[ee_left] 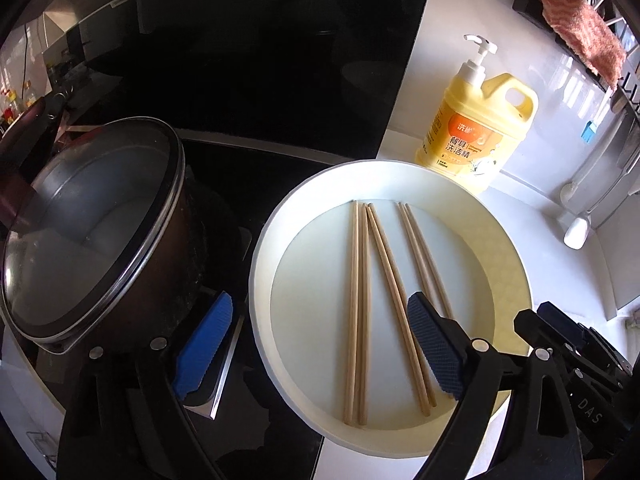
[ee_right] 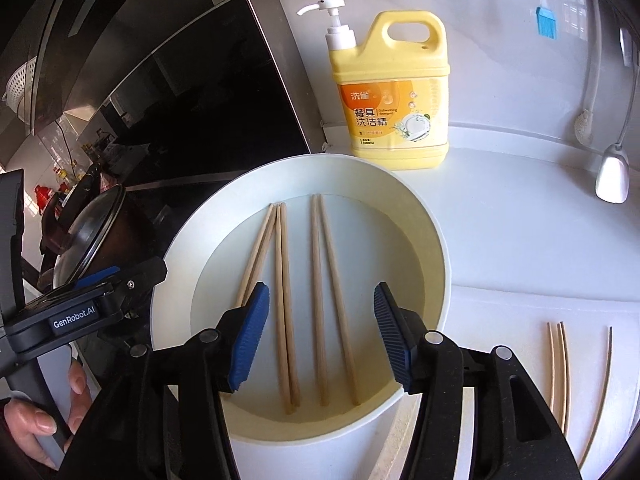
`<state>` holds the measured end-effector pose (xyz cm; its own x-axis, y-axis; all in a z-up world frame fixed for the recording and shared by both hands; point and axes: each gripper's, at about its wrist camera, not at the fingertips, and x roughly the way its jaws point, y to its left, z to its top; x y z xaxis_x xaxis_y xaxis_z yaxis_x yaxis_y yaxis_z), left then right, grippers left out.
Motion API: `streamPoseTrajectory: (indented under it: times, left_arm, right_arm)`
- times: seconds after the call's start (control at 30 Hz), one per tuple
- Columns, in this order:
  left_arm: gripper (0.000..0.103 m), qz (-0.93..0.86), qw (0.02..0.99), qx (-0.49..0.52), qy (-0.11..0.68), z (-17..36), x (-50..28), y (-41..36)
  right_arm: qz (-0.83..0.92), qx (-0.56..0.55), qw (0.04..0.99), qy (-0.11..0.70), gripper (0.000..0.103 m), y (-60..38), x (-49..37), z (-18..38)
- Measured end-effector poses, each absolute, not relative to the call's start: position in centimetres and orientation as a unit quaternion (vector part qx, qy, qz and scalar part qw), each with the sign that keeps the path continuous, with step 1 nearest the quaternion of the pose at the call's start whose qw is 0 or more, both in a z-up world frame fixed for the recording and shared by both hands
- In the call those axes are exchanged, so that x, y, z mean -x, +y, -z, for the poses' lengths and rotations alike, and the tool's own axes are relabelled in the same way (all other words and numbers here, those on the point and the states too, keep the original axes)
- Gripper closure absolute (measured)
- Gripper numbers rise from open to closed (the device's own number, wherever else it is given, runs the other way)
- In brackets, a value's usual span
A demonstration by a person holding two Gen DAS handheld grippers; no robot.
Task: Organize utensils
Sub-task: 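Move both open tools back over the remaining chopsticks on the board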
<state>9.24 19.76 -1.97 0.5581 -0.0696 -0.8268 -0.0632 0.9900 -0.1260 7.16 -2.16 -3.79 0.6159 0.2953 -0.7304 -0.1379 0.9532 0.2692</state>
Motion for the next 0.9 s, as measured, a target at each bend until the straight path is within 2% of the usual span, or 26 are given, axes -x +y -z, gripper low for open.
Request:
streamPoseTrajectory:
  times: [0.4, 0.9]
  left_arm:
    - [0.013, 0.061, 0.881, 0.023, 0.469, 1.6, -6.8, 15.3]
    - [0.008, 0.149, 0.878, -0.014, 0.455, 1.5, -2.5, 3.7]
  right_arm:
    - [-0.058, -0.124, 0.901, 0.412, 0.05, -6.3, -0.7, 3.6]
    - [0.044, -0.155, 0.899, 0.408, 0.043, -17.1, 7.7, 5.5]
